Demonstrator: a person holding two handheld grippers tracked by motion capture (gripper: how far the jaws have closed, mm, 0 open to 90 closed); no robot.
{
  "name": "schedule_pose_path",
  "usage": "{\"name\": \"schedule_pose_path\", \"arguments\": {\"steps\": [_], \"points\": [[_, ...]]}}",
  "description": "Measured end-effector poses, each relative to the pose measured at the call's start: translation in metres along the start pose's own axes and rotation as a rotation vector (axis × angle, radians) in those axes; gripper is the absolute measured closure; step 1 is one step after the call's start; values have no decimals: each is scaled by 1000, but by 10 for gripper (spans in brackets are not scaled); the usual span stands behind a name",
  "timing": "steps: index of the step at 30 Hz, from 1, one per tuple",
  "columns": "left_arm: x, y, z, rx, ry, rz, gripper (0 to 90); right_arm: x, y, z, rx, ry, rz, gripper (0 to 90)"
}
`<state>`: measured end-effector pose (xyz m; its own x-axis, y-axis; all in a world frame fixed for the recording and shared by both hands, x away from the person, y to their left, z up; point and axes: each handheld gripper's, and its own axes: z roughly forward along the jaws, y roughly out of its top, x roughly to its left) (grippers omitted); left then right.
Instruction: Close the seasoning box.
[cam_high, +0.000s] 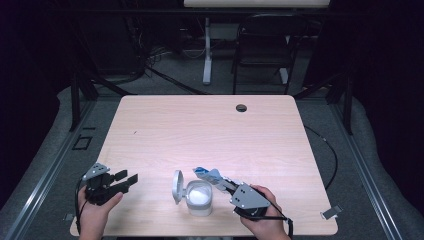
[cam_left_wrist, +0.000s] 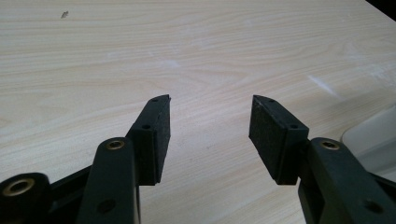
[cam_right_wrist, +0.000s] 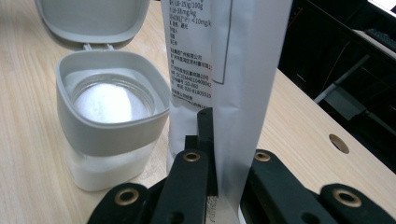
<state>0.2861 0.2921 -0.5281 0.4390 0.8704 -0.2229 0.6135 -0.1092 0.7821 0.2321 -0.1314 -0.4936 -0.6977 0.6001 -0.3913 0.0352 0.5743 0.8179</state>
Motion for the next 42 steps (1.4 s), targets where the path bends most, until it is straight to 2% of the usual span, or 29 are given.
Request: {"name": "schedule_pose_path", "arguments": {"steps": [4, 7, 8, 9, 16, 17, 22, 30, 35, 42], "points": [[0, -1, 1, 3, 2, -3, 488, -4, 1, 4, -5, 5, 34, 896], [0, -1, 1, 0, 2, 1, 488, -9, -1, 7, -22, 8, 80, 897], [0, -1, 1, 0, 2, 1, 488, -9, -1, 7, -22, 8, 80, 897], [0, -1, 1, 3, 2, 0, 488, -14, -4, 8, -36, 11, 120, 897], [0, -2, 3, 14, 4, 0, 488, -27, -9, 11, -49, 3, 181, 899], [0, -3, 4, 16, 5, 0, 488, -30, -11, 12, -73, -5, 214, 899], [0, -4, 6, 25, 4, 1, 488, -33, -13, 10, -82, -15, 229, 899], [-1, -4, 5, 22, 6, 3, 488, -43, -25, 1, -104, -54, 310, 900], [-1, -4, 5, 19, 6, 3, 488, -49, -31, -3, -95, -79, 328, 900], [-2, -4, 7, 23, 4, 5, 488, -58, -48, -6, -45, -130, 351, 900]]}}
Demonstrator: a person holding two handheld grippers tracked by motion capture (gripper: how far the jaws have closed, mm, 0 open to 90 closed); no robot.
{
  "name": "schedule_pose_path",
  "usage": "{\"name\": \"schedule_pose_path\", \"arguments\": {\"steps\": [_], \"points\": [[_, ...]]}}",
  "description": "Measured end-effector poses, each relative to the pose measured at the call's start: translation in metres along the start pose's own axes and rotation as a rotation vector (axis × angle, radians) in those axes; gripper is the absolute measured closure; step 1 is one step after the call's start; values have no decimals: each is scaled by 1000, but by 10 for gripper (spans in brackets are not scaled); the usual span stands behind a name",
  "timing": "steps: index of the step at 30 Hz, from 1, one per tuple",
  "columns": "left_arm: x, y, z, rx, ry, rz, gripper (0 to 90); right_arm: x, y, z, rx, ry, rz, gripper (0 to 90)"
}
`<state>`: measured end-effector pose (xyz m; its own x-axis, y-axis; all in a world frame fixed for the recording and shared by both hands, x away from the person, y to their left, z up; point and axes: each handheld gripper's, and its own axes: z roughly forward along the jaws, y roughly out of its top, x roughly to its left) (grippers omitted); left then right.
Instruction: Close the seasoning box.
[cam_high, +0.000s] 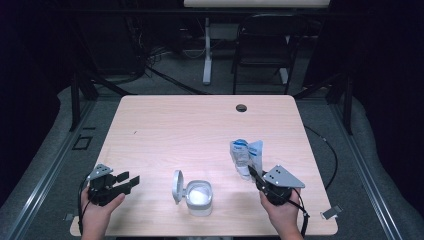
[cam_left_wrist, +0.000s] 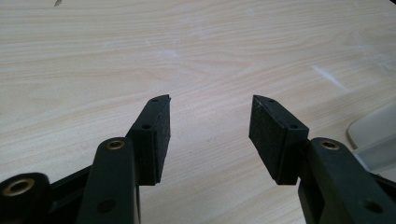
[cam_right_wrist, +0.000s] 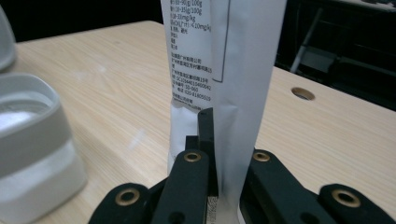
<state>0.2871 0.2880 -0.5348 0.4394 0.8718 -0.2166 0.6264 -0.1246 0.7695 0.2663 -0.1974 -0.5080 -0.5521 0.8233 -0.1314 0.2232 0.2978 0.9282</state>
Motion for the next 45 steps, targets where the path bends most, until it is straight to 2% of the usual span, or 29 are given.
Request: {"name": "schedule_pose_path", "arguments": {"steps": [6, 10, 12, 20, 29, 33, 34, 37, 45], "points": [[-1, -1, 1, 4, -1, 0, 488, -9, -8, 0, 24, -33, 21, 900], [-1, -1, 1, 5, 0, 0, 488, -12, -13, 5, 64, -40, 23, 900], [-1, -1, 1, 5, 0, 1, 488, -12, -17, 12, 88, -43, 15, 900], [1, -1, 1, 9, 2, 2, 488, -13, -22, 24, 123, -58, -7, 900], [1, -2, 3, 17, 3, 2, 488, -18, -34, 41, 163, -102, -1, 900], [1, -3, 4, 7, 8, -3, 488, -19, -38, 44, 157, -104, 13, 900], [2, -2, 3, 22, 4, 0, 488, -20, -38, 43, 158, -103, 12, 900], [2, -3, 3, 8, 6, -4, 488, -19, -38, 42, 165, -96, -2, 900], [2, -1, 2, 18, 6, 2, 488, -18, -41, 41, 167, -87, -19, 896]]}}
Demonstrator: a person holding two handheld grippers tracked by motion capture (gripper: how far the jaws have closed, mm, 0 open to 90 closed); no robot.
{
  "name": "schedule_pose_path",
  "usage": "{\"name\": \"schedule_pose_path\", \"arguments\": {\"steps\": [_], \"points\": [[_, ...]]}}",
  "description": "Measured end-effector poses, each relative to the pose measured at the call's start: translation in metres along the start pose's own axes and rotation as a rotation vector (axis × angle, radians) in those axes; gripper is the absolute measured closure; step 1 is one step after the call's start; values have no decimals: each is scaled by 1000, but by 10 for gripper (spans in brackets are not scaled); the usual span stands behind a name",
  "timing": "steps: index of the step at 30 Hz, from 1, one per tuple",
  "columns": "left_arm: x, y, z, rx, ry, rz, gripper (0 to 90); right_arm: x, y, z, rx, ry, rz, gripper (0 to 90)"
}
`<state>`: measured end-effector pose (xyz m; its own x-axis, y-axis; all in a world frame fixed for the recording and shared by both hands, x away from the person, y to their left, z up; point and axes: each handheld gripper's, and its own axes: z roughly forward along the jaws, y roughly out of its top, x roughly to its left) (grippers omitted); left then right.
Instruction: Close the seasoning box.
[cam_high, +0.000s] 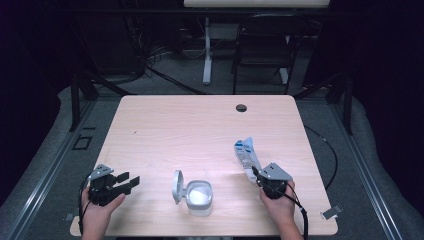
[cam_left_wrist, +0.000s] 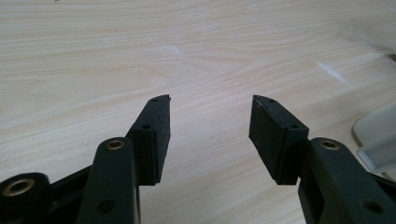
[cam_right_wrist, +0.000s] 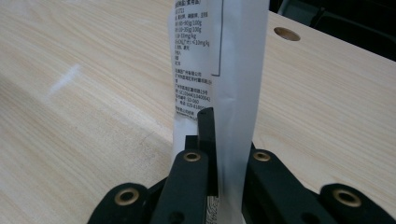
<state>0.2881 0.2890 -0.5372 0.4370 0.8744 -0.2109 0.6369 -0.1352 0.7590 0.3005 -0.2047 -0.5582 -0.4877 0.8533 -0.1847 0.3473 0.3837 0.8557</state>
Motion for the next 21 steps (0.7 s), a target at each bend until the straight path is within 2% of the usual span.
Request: {"name": "schedule_pose_path", "arguments": {"steps": [6, 21], "points": [[0, 0, 0, -7, 0, -5, 488, 3, -1, -1, 4, 7, -37, 885], [1, 1, -2, -7, 0, -2, 488, -1, -7, -8, 34, 15, -63, 827]]}}
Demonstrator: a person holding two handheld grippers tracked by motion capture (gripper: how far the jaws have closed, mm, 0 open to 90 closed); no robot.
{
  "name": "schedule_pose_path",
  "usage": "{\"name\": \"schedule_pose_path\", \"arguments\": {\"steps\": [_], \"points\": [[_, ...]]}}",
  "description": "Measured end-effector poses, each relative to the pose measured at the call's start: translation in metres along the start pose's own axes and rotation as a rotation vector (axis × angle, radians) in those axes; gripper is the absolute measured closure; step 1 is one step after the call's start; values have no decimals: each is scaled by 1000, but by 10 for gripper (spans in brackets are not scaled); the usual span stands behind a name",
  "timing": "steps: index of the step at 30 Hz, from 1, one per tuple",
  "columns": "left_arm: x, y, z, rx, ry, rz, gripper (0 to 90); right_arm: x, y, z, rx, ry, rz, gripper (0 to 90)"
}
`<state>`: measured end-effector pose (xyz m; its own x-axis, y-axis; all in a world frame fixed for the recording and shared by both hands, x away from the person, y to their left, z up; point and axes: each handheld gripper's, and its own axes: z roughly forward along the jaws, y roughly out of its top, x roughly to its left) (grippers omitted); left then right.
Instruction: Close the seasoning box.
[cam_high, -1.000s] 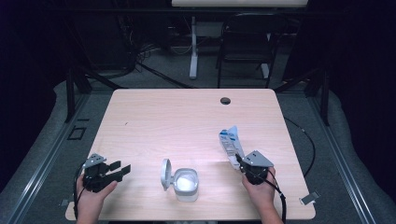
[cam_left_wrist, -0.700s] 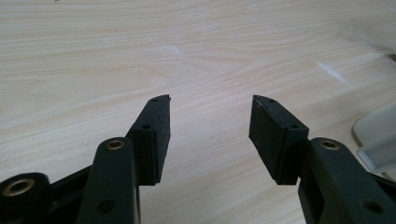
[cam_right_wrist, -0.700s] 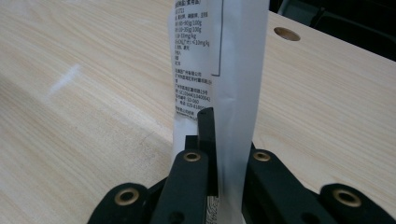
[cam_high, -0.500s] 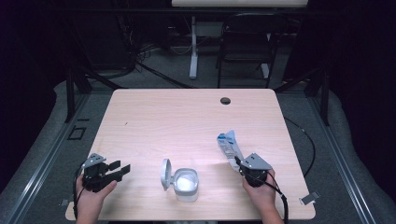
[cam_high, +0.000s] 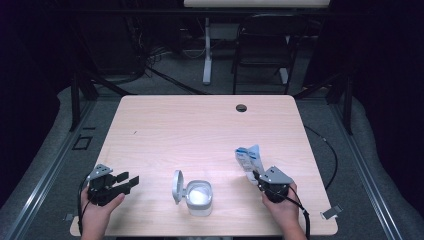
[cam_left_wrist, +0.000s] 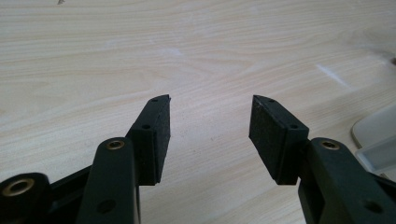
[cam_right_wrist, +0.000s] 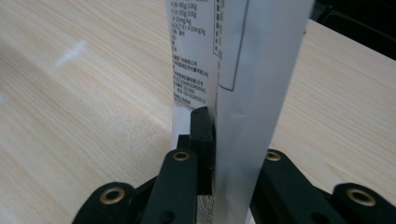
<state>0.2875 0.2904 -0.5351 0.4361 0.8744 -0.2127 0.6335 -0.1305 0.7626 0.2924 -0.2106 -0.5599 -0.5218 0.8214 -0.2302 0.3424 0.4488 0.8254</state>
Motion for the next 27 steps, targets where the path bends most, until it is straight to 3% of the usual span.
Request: {"name": "schedule_pose_path", "arguments": {"steps": [10, 27], "points": [[-1, 1, -2, -11, -1, -1, 488, -7, -6, -7, 28, 30, 25, 769], [-3, 4, 3, -17, -13, 0, 486, -8, -12, -12, 40, 51, 79, 533]]}}
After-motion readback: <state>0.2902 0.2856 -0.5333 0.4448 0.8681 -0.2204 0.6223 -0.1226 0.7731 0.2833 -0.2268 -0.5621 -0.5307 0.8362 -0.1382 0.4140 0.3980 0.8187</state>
